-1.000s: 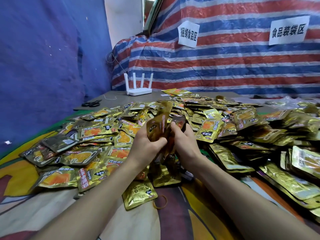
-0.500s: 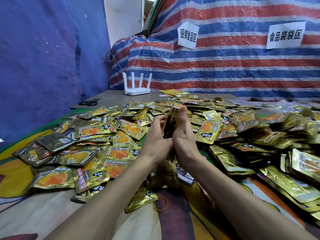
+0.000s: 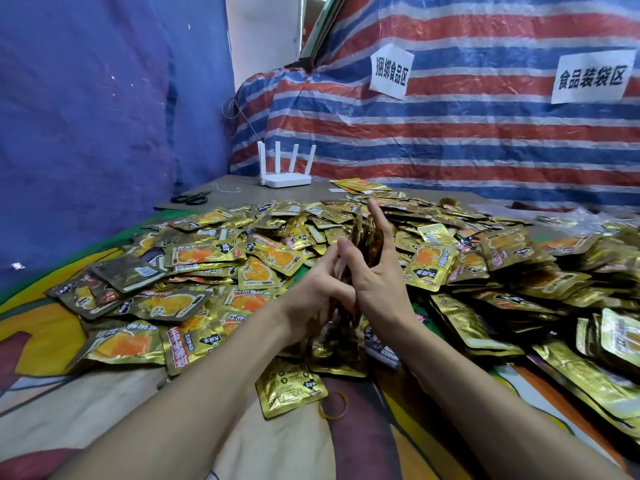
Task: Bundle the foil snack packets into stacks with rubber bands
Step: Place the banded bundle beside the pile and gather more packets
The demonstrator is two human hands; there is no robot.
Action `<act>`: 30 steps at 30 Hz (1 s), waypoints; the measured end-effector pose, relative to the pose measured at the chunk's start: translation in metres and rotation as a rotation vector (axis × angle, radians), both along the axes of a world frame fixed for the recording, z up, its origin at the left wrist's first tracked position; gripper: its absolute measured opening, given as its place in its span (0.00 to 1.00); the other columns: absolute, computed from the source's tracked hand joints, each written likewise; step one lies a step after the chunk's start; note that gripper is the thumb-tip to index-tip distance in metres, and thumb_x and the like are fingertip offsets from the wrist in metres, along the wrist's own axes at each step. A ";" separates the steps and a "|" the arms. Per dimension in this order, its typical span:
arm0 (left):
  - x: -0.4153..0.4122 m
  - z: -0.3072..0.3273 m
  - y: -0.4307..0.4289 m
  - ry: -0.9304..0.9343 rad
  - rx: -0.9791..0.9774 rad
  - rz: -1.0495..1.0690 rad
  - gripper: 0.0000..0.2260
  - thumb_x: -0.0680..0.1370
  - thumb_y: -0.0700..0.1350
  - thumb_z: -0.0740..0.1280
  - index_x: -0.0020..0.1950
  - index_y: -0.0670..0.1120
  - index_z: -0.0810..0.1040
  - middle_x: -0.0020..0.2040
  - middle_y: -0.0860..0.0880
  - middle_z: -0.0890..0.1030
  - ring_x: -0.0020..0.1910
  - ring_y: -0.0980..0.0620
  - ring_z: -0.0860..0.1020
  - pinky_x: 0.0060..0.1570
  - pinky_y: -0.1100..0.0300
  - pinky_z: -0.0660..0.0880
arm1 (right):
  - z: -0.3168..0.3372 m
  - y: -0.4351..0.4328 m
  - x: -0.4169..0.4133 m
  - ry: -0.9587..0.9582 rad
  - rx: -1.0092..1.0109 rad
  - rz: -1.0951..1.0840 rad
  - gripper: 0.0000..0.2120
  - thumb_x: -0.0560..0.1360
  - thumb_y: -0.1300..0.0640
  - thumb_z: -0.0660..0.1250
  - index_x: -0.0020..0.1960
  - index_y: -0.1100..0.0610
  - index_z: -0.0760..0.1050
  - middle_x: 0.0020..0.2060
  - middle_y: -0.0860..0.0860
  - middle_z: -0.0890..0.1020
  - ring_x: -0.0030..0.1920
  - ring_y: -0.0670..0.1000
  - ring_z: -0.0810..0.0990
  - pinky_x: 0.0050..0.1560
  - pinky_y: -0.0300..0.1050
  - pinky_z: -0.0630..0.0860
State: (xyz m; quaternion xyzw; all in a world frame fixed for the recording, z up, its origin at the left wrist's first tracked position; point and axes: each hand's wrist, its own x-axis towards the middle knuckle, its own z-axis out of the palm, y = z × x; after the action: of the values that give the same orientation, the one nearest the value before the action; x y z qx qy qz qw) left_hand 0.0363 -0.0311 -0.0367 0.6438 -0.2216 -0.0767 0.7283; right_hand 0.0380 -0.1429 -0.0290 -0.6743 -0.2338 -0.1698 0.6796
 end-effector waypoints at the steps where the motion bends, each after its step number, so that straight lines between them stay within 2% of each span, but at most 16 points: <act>1: -0.001 0.002 -0.001 0.022 -0.062 -0.015 0.45 0.60 0.27 0.59 0.77 0.52 0.63 0.65 0.40 0.76 0.50 0.49 0.83 0.33 0.60 0.78 | 0.000 -0.001 -0.001 -0.028 0.002 0.004 0.27 0.81 0.57 0.67 0.75 0.40 0.64 0.60 0.51 0.80 0.56 0.44 0.82 0.61 0.46 0.78; 2: -0.002 0.002 -0.002 0.017 -0.086 -0.014 0.46 0.60 0.27 0.57 0.77 0.52 0.62 0.62 0.41 0.77 0.49 0.49 0.83 0.32 0.61 0.77 | 0.000 -0.002 -0.002 -0.068 0.003 0.000 0.25 0.81 0.60 0.67 0.73 0.43 0.66 0.56 0.51 0.81 0.51 0.44 0.82 0.56 0.42 0.79; 4: -0.001 0.003 -0.005 -0.040 -0.076 0.010 0.48 0.59 0.27 0.57 0.79 0.53 0.60 0.58 0.42 0.78 0.50 0.48 0.83 0.33 0.60 0.76 | 0.003 -0.004 -0.002 -0.152 0.018 -0.020 0.24 0.80 0.65 0.67 0.69 0.45 0.68 0.56 0.55 0.79 0.50 0.46 0.81 0.53 0.39 0.78; 6: 0.001 0.006 -0.007 -0.078 -0.077 0.047 0.50 0.58 0.28 0.58 0.80 0.54 0.57 0.60 0.38 0.76 0.53 0.40 0.80 0.40 0.53 0.72 | 0.006 -0.005 0.001 -0.200 0.061 -0.009 0.23 0.77 0.66 0.68 0.66 0.46 0.69 0.55 0.60 0.78 0.49 0.51 0.80 0.52 0.44 0.79; 8: 0.000 0.005 -0.010 -0.070 -0.075 0.053 0.49 0.58 0.29 0.59 0.79 0.52 0.58 0.60 0.35 0.75 0.53 0.37 0.78 0.42 0.46 0.67 | 0.005 -0.007 0.004 -0.187 0.074 0.004 0.24 0.72 0.64 0.68 0.63 0.46 0.70 0.53 0.57 0.79 0.48 0.51 0.81 0.50 0.47 0.80; 10: -0.003 0.001 -0.011 -0.037 0.008 0.069 0.40 0.58 0.31 0.60 0.72 0.44 0.64 0.51 0.38 0.75 0.44 0.42 0.79 0.39 0.50 0.71 | 0.000 -0.007 0.004 -0.111 0.051 0.055 0.28 0.69 0.63 0.71 0.63 0.41 0.71 0.51 0.49 0.82 0.50 0.49 0.82 0.53 0.50 0.81; 12: -0.003 -0.004 -0.009 -0.020 0.110 0.081 0.36 0.60 0.32 0.62 0.69 0.42 0.66 0.48 0.41 0.76 0.40 0.47 0.80 0.36 0.54 0.75 | -0.005 -0.006 0.005 -0.037 0.004 0.099 0.34 0.66 0.58 0.76 0.65 0.34 0.71 0.60 0.49 0.80 0.60 0.50 0.80 0.63 0.54 0.78; 13: 0.000 -0.006 -0.007 -0.037 0.134 0.098 0.39 0.62 0.31 0.64 0.74 0.44 0.62 0.51 0.45 0.77 0.42 0.52 0.81 0.38 0.58 0.78 | -0.005 -0.006 0.005 -0.007 0.002 0.103 0.36 0.65 0.56 0.77 0.66 0.31 0.70 0.65 0.49 0.77 0.65 0.49 0.78 0.66 0.56 0.76; 15: 0.007 -0.006 -0.004 -0.076 0.131 0.137 0.47 0.69 0.26 0.67 0.81 0.51 0.49 0.59 0.55 0.74 0.49 0.66 0.79 0.46 0.66 0.79 | -0.004 -0.007 0.005 0.034 0.047 0.109 0.37 0.63 0.52 0.79 0.65 0.28 0.70 0.69 0.47 0.73 0.70 0.46 0.73 0.61 0.54 0.80; 16: 0.008 -0.006 -0.002 -0.080 0.114 0.143 0.47 0.71 0.24 0.67 0.81 0.53 0.50 0.60 0.57 0.73 0.51 0.67 0.78 0.48 0.66 0.79 | -0.003 -0.007 0.005 0.043 0.053 0.110 0.36 0.62 0.50 0.79 0.64 0.28 0.70 0.69 0.45 0.73 0.70 0.46 0.73 0.57 0.49 0.81; 18: 0.010 -0.010 0.000 -0.090 0.090 0.134 0.43 0.69 0.24 0.68 0.75 0.56 0.60 0.59 0.59 0.77 0.53 0.63 0.81 0.48 0.63 0.80 | -0.004 -0.007 0.004 0.042 0.033 0.106 0.33 0.59 0.46 0.77 0.62 0.30 0.72 0.64 0.35 0.75 0.66 0.41 0.74 0.56 0.42 0.80; 20: 0.011 -0.015 0.001 -0.076 0.079 0.135 0.42 0.69 0.23 0.69 0.71 0.58 0.61 0.54 0.58 0.82 0.53 0.60 0.83 0.50 0.57 0.81 | -0.006 -0.006 0.002 0.063 0.052 0.151 0.32 0.61 0.48 0.75 0.63 0.33 0.74 0.61 0.31 0.74 0.63 0.39 0.75 0.52 0.41 0.80; 23: 0.012 -0.012 0.002 -0.079 0.066 0.198 0.42 0.65 0.30 0.75 0.73 0.53 0.62 0.57 0.51 0.82 0.56 0.53 0.83 0.56 0.48 0.81 | -0.002 -0.008 0.002 0.140 0.138 0.260 0.29 0.67 0.54 0.70 0.67 0.37 0.74 0.58 0.37 0.80 0.59 0.44 0.81 0.42 0.44 0.82; 25: 0.011 -0.009 0.001 -0.133 0.110 0.253 0.39 0.62 0.36 0.76 0.71 0.48 0.65 0.59 0.44 0.80 0.56 0.49 0.82 0.51 0.50 0.82 | 0.001 -0.009 0.002 0.166 0.139 0.282 0.27 0.69 0.53 0.68 0.67 0.38 0.75 0.53 0.39 0.83 0.59 0.48 0.82 0.45 0.49 0.83; 27: 0.011 -0.008 0.000 -0.161 0.195 0.266 0.37 0.63 0.39 0.76 0.69 0.46 0.65 0.59 0.42 0.79 0.57 0.46 0.82 0.51 0.50 0.82 | 0.001 -0.008 0.002 0.179 0.121 0.272 0.24 0.68 0.52 0.67 0.64 0.41 0.77 0.50 0.41 0.84 0.60 0.53 0.81 0.52 0.53 0.81; 30: 0.012 -0.006 -0.001 -0.202 0.308 0.244 0.32 0.66 0.47 0.74 0.68 0.47 0.67 0.57 0.46 0.79 0.56 0.51 0.80 0.51 0.54 0.80 | 0.003 -0.006 0.001 0.216 0.149 0.260 0.20 0.71 0.46 0.66 0.62 0.43 0.78 0.54 0.47 0.81 0.59 0.53 0.79 0.51 0.50 0.77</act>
State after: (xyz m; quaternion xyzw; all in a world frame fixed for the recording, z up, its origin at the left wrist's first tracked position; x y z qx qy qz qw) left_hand 0.0481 -0.0318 -0.0431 0.7741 -0.1996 0.0440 0.5992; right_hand 0.0393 -0.1487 -0.0260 -0.6006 -0.2311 -0.0239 0.7650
